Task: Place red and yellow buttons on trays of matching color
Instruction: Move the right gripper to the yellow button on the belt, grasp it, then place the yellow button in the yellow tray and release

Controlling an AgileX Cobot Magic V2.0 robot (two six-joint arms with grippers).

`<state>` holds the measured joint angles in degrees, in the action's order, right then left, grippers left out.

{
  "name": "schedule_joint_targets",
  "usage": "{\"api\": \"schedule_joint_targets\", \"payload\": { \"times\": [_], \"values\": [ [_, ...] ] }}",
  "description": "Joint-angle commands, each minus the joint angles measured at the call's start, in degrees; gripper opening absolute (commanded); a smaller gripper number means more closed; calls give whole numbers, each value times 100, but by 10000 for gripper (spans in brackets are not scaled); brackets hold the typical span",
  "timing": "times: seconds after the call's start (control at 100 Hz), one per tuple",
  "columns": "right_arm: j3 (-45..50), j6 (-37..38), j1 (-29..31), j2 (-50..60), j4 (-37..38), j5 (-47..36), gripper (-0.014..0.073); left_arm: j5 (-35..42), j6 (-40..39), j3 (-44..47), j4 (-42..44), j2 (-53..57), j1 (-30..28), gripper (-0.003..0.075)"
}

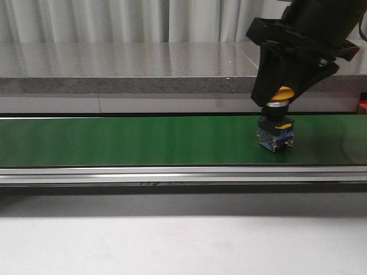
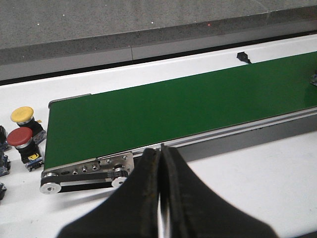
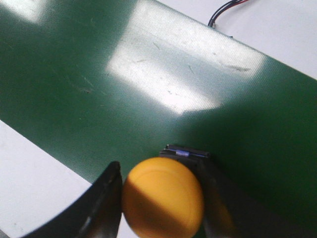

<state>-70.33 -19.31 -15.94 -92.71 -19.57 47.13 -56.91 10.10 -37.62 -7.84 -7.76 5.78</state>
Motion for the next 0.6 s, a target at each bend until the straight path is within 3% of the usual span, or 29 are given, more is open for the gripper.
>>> {"api": "schedule_joint_targets", "payload": {
  "times": [0.0, 0.28, 0.59],
  "values": [
    [-197, -68, -5, 235, -87, -195, 183, 388, -60, -126, -121, -92, 38, -21],
    [-3, 114, 375, 865, -93, -213, 183, 388, -60, -126, -121, -92, 38, -21],
    [771, 309, 2103, 1930, -98, -604, 183, 388, -60, -126, -121, -92, 38, -21]
  ]
}}
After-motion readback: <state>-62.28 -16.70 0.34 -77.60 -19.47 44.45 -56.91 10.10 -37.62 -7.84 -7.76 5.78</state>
